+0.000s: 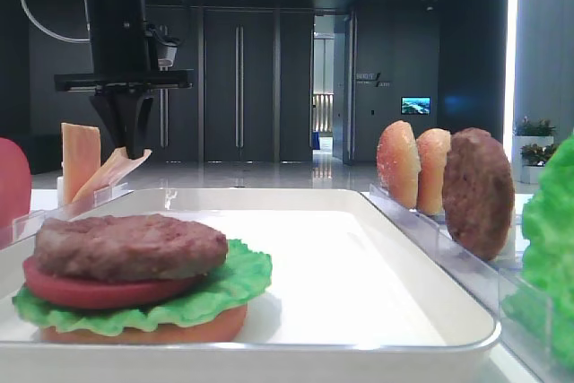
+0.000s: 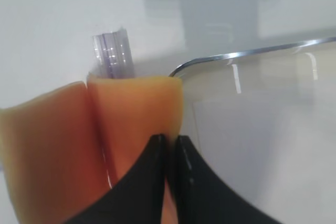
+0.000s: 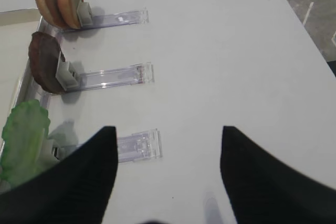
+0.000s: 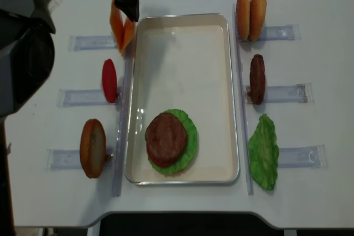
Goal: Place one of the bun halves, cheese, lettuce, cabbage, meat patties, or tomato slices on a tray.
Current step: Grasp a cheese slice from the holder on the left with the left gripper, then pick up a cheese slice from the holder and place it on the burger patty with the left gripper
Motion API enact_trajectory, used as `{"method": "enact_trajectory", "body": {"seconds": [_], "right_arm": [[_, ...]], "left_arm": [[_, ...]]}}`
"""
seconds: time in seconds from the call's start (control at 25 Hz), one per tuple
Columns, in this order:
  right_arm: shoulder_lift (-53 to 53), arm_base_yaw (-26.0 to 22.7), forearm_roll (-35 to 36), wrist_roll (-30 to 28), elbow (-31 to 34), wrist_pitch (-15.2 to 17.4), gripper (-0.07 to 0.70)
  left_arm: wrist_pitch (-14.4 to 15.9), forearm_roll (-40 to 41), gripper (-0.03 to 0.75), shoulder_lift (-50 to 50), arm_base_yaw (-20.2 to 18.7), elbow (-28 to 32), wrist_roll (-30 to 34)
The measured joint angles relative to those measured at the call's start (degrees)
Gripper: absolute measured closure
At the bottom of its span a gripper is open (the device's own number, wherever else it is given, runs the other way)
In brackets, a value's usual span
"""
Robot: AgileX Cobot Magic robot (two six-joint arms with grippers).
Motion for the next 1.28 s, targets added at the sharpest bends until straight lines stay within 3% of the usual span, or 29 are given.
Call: {"method": "enact_trajectory", "body": {"seconds": [0.64, 1.28], "right_arm": [[0.0, 0.0, 0.0, 0.0, 0.0, 0.0, 0.218], [0.0, 0.0, 0.0, 0.0, 0.0, 0.0, 0.218]], "left_arm": [[0.5, -1.3, 0.698, -0.7, 0.2, 0.0, 0.6], [0.7, -11.9, 0.699, -5.7, 0.1, 0.0, 3.1]]}}
